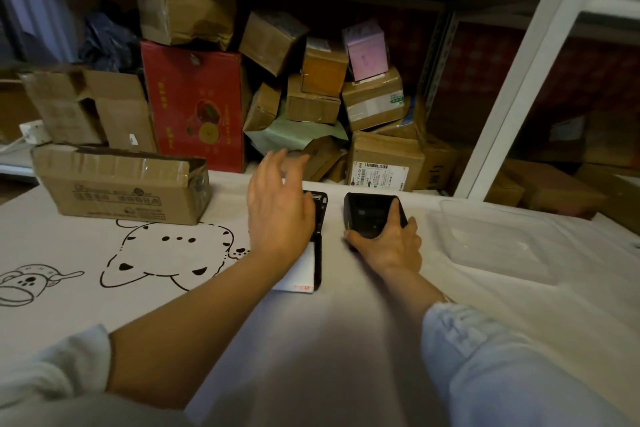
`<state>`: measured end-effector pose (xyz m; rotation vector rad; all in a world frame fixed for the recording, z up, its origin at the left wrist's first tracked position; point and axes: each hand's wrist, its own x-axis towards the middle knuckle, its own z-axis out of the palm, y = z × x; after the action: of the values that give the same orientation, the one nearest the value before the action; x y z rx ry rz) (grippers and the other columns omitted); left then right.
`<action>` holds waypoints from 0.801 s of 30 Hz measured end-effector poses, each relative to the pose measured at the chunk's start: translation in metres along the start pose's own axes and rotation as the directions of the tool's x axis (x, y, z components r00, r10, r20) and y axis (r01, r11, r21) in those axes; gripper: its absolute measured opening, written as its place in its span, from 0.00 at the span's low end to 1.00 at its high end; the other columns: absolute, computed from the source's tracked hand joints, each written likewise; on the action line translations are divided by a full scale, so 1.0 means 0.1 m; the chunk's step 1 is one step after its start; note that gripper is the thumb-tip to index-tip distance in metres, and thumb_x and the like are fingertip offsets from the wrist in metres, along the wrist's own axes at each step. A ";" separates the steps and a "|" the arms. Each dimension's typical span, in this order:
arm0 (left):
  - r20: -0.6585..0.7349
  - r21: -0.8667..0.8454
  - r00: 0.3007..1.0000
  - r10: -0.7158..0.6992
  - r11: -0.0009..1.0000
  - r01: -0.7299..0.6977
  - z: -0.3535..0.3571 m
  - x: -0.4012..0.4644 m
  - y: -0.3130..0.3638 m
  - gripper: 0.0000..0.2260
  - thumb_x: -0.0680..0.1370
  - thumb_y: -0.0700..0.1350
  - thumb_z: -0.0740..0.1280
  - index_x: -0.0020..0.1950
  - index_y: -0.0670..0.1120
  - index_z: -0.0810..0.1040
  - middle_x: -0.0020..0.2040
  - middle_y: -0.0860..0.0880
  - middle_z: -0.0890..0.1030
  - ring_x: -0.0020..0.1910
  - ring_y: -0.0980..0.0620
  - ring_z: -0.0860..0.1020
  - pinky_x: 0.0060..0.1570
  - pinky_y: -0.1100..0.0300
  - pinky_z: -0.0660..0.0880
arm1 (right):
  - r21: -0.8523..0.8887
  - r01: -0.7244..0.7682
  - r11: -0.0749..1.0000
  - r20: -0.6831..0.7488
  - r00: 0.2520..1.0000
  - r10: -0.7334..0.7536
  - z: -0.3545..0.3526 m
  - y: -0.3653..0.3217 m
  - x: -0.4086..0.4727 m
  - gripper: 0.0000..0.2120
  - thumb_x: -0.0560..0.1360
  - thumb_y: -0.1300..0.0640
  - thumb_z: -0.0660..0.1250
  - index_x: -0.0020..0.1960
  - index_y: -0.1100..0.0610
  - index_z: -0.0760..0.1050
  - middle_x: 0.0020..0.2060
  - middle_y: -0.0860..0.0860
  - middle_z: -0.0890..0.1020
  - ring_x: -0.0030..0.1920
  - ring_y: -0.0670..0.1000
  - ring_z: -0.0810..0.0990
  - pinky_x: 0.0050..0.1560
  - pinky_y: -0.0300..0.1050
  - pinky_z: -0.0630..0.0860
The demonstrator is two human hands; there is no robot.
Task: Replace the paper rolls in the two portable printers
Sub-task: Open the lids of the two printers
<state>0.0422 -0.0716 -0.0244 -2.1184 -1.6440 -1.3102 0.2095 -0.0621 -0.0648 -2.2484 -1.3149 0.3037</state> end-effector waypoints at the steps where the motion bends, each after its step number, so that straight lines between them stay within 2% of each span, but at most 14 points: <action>1: -0.011 0.034 0.989 0.148 0.988 -0.148 -0.02 -0.01 0.00 0.22 0.73 0.37 0.64 0.67 0.46 0.71 0.69 0.42 0.69 0.71 0.43 0.64 0.68 0.47 0.65 | -0.003 0.002 1.000 0.014 1.000 -0.002 0.00 0.00 0.01 0.50 0.65 0.36 0.72 0.77 0.46 0.47 0.72 0.58 0.59 0.70 0.61 0.63 0.64 0.56 0.69; 3: 0.050 0.060 0.899 0.436 0.897 -0.438 -0.07 -0.06 0.00 0.19 0.72 0.36 0.64 0.63 0.46 0.75 0.66 0.43 0.73 0.67 0.43 0.69 0.62 0.50 0.69 | -0.002 0.005 1.000 0.009 1.000 -0.005 -0.03 -0.02 -0.02 0.47 0.66 0.37 0.72 0.76 0.46 0.50 0.68 0.58 0.63 0.67 0.61 0.65 0.61 0.54 0.70; 4: 0.096 0.048 0.845 0.527 0.845 -0.533 -0.10 -0.11 0.02 0.17 0.72 0.38 0.65 0.61 0.46 0.76 0.63 0.43 0.75 0.64 0.44 0.73 0.57 0.53 0.73 | -0.005 0.005 1.000 0.002 1.000 -0.005 -0.05 -0.01 -0.07 0.46 0.66 0.37 0.71 0.76 0.46 0.51 0.68 0.58 0.63 0.66 0.60 0.66 0.60 0.54 0.70; 5: 0.134 0.031 0.810 0.570 0.815 -0.579 -0.13 -0.16 0.04 0.16 0.72 0.39 0.65 0.60 0.46 0.77 0.61 0.44 0.77 0.60 0.45 0.75 0.51 0.54 0.76 | -0.007 0.007 1.000 -0.003 1.000 -0.007 -0.07 0.00 -0.12 0.46 0.66 0.37 0.71 0.76 0.46 0.52 0.67 0.58 0.64 0.66 0.60 0.66 0.60 0.53 0.71; 7: 0.195 -0.004 0.810 0.553 0.826 -0.563 -0.14 -0.26 0.10 0.15 0.71 0.39 0.67 0.58 0.47 0.78 0.56 0.46 0.78 0.54 0.46 0.78 0.41 0.57 0.78 | -0.008 0.024 1.000 -0.011 1.000 -0.024 -0.09 0.07 -0.27 0.45 0.66 0.36 0.70 0.76 0.46 0.52 0.67 0.57 0.64 0.66 0.59 0.67 0.59 0.53 0.71; 9: 0.234 -0.039 0.857 0.459 0.885 -0.463 -0.19 -0.39 0.20 0.15 0.73 0.40 0.67 0.59 0.47 0.77 0.57 0.47 0.78 0.53 0.48 0.77 0.38 0.58 0.79 | -0.034 0.072 0.997 -0.028 0.997 -0.073 -0.12 0.16 -0.45 0.45 0.66 0.34 0.69 0.75 0.46 0.53 0.66 0.56 0.65 0.65 0.59 0.68 0.58 0.53 0.72; 11: 0.290 -0.107 0.906 0.308 0.951 -0.290 -0.19 -0.50 0.30 0.17 0.75 0.41 0.64 0.65 0.49 0.74 0.60 0.49 0.75 0.57 0.50 0.75 0.46 0.56 0.79 | -0.048 0.102 0.994 -0.029 0.994 -0.103 -0.16 0.23 -0.58 0.46 0.65 0.31 0.68 0.75 0.45 0.53 0.64 0.56 0.65 0.63 0.59 0.69 0.56 0.52 0.73; 13: 0.370 -0.191 0.922 0.114 0.981 -0.044 -0.18 -0.56 0.40 0.20 0.77 0.40 0.62 0.69 0.49 0.70 0.64 0.48 0.73 0.59 0.50 0.75 0.56 0.55 0.76 | -0.036 0.124 0.992 0.007 0.992 -0.124 -0.19 0.28 -0.63 0.45 0.65 0.30 0.68 0.75 0.45 0.53 0.63 0.56 0.66 0.62 0.58 0.70 0.56 0.52 0.74; 14: 0.416 -0.215 0.909 0.031 0.974 0.065 -0.17 -0.57 0.44 0.21 0.78 0.39 0.61 0.70 0.48 0.68 0.65 0.47 0.72 0.61 0.49 0.74 0.60 0.55 0.74 | 0.000 0.134 0.991 0.031 0.990 -0.134 -0.22 0.31 -0.63 0.44 0.67 0.31 0.67 0.75 0.45 0.54 0.63 0.55 0.67 0.62 0.58 0.71 0.56 0.52 0.75; 16: 0.539 -0.205 0.841 -0.058 0.959 0.198 -0.16 -0.58 0.52 0.21 0.79 0.38 0.60 0.72 0.46 0.64 0.68 0.44 0.71 0.64 0.47 0.72 0.65 0.56 0.69 | 0.103 0.126 0.987 0.039 0.991 -0.131 -0.31 0.39 -0.61 0.41 0.70 0.34 0.65 0.76 0.47 0.53 0.66 0.56 0.66 0.63 0.59 0.72 0.57 0.53 0.75; 18: 0.655 -0.182 0.747 -0.116 0.935 0.305 -0.13 -0.59 0.58 0.22 0.80 0.37 0.59 0.73 0.43 0.62 0.68 0.42 0.70 0.67 0.45 0.70 0.66 0.57 0.67 | 0.170 0.104 0.980 0.036 0.993 -0.112 -0.39 0.52 -0.56 0.39 0.74 0.37 0.63 0.77 0.50 0.52 0.72 0.55 0.63 0.68 0.59 0.70 0.62 0.55 0.72; 20: 0.709 -0.181 0.680 -0.189 0.883 0.434 -0.07 -0.60 0.61 0.21 0.80 0.36 0.58 0.73 0.43 0.61 0.68 0.41 0.70 0.68 0.44 0.69 0.66 0.57 0.66 | 0.259 0.077 0.963 0.110 0.988 -0.108 -0.42 0.63 -0.52 0.38 0.75 0.39 0.64 0.77 0.54 0.54 0.75 0.54 0.62 0.72 0.58 0.66 0.69 0.55 0.68; 22: 0.713 -0.197 0.657 -0.244 0.830 0.522 0.00 -0.61 0.64 0.20 0.79 0.35 0.59 0.71 0.43 0.64 0.67 0.40 0.72 0.67 0.44 0.70 0.66 0.56 0.67 | 0.371 0.072 0.926 0.199 0.968 -0.154 -0.38 0.69 -0.53 0.37 0.74 0.39 0.65 0.76 0.54 0.60 0.72 0.54 0.68 0.70 0.56 0.69 0.70 0.54 0.67; 24: 0.693 -0.200 0.660 -0.290 0.802 0.563 0.05 -0.65 0.66 0.19 0.79 0.35 0.59 0.69 0.43 0.68 0.66 0.42 0.73 0.66 0.44 0.71 0.66 0.55 0.68 | 0.428 0.127 0.895 0.181 0.958 -0.222 -0.34 0.72 -0.57 0.29 0.74 0.43 0.68 0.71 0.53 0.69 0.65 0.52 0.77 0.63 0.53 0.76 0.65 0.50 0.72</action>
<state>0.1000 -0.1400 -0.0485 -2.7483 -2.4808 -1.1759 0.2494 -0.1502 -0.0784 -1.7655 -1.4023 0.7178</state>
